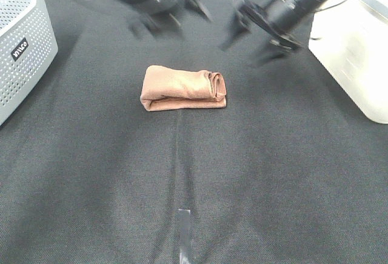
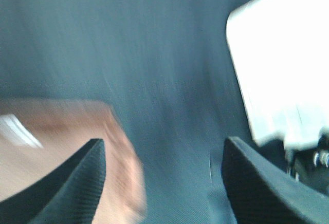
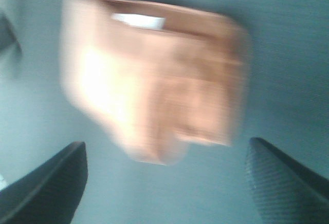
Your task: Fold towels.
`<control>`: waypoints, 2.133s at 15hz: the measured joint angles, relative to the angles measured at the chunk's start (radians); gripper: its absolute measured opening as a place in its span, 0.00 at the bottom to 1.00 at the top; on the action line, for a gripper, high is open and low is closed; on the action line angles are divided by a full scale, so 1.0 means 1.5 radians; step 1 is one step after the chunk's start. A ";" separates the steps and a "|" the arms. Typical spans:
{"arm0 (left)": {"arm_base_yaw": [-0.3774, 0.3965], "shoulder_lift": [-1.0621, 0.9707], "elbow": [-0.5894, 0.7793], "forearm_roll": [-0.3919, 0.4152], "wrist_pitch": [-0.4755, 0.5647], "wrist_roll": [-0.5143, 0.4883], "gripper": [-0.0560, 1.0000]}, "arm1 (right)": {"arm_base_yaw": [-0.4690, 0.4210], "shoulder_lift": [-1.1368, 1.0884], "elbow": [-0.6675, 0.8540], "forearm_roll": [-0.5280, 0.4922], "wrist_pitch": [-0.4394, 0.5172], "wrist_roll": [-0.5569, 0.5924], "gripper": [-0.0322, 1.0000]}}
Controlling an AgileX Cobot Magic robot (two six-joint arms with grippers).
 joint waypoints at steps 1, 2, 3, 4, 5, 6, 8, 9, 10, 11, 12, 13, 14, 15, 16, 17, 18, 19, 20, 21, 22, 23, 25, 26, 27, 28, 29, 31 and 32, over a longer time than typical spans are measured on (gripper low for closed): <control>0.022 -0.016 -0.001 0.033 0.000 0.005 0.64 | 0.016 0.000 0.000 0.044 -0.001 -0.017 0.79; 0.042 -0.027 -0.001 0.049 0.001 0.007 0.64 | 0.035 0.000 0.000 0.069 -0.008 -0.033 0.79; 0.060 -0.036 -0.001 0.059 0.002 0.009 0.64 | 0.059 0.002 -0.001 0.097 -0.019 -0.054 0.79; 0.077 -0.041 -0.001 0.063 0.009 0.009 0.64 | 0.077 0.009 -0.003 0.131 -0.031 -0.074 0.79; 0.091 -0.042 -0.001 0.065 0.018 0.009 0.64 | 0.098 0.027 -0.003 0.192 -0.044 -0.107 0.78; 0.103 -0.042 -0.001 0.066 0.037 0.009 0.64 | 0.103 0.035 -0.003 0.210 -0.048 -0.115 0.78; 0.109 -0.042 -0.001 0.079 0.076 0.009 0.64 | 0.106 0.079 -0.003 0.256 -0.053 -0.129 0.78; 0.109 -0.042 -0.001 0.082 0.079 0.009 0.64 | 0.105 0.093 -0.003 0.255 -0.054 -0.129 0.78; 0.109 -0.042 -0.001 0.082 0.086 0.009 0.64 | 0.104 0.106 -0.003 0.247 -0.055 -0.129 0.78; 0.109 -0.042 -0.001 0.083 0.095 0.010 0.64 | 0.103 0.115 -0.003 0.235 -0.055 -0.130 0.78; 0.109 -0.042 -0.001 0.083 0.100 0.011 0.64 | 0.101 0.117 -0.003 0.218 -0.055 -0.131 0.78; 0.109 -0.042 -0.001 0.083 0.110 0.011 0.64 | 0.096 0.117 -0.003 0.208 -0.054 -0.131 0.78; 0.109 -0.042 -0.001 0.083 0.117 0.011 0.64 | 0.087 0.117 -0.003 0.202 -0.054 -0.131 0.77; 0.109 -0.042 -0.001 0.083 0.128 0.011 0.64 | 0.077 0.117 -0.003 0.191 -0.053 -0.131 0.77; 0.109 -0.042 -0.001 0.083 0.138 0.011 0.64 | 0.068 0.117 -0.003 0.177 -0.051 -0.129 0.77; 0.109 -0.042 -0.001 0.083 0.138 0.011 0.64 | 0.068 0.117 -0.003 0.177 -0.051 -0.129 0.77; 0.109 -0.042 -0.001 0.083 0.147 0.011 0.64 | 0.057 0.117 -0.003 0.159 -0.044 -0.125 0.77; 0.109 -0.042 -0.001 0.083 0.160 0.013 0.64 | 0.041 0.117 -0.003 0.140 -0.028 -0.120 0.77; 0.109 -0.042 -0.001 0.084 0.172 0.016 0.64 | 0.030 0.117 -0.003 0.127 -0.015 -0.113 0.77; 0.109 -0.047 -0.001 0.092 0.189 0.025 0.65 | 0.020 0.117 -0.003 0.120 0.002 -0.109 0.77; 0.109 -0.054 -0.001 0.103 0.206 0.035 0.65 | 0.011 0.117 -0.003 0.111 0.017 -0.108 0.77; 0.109 -0.065 -0.001 0.118 0.221 0.039 0.65 | 0.002 0.112 -0.003 0.101 0.030 -0.108 0.77; 0.109 -0.106 -0.001 0.165 0.259 0.041 0.65 | -0.005 0.073 -0.003 0.051 0.044 -0.087 0.77; 0.109 -0.123 -0.001 0.181 0.277 0.041 0.65 | -0.005 0.049 -0.003 0.033 0.049 -0.069 0.77; 0.109 -0.142 -0.001 0.197 0.302 0.041 0.65 | -0.005 0.022 -0.003 0.017 0.059 -0.054 0.77; 0.109 -0.159 -0.001 0.214 0.331 0.041 0.65 | -0.005 -0.007 -0.003 -0.001 0.061 -0.040 0.77; 0.109 -0.173 -0.001 0.228 0.359 0.041 0.65 | -0.005 -0.029 -0.003 -0.020 0.061 -0.029 0.77; 0.109 -0.198 -0.001 0.253 0.419 0.041 0.65 | -0.005 -0.083 -0.003 -0.063 0.062 0.001 0.77; 0.109 -0.212 -0.001 0.269 0.447 0.041 0.65 | -0.005 -0.109 -0.003 -0.085 0.063 0.015 0.77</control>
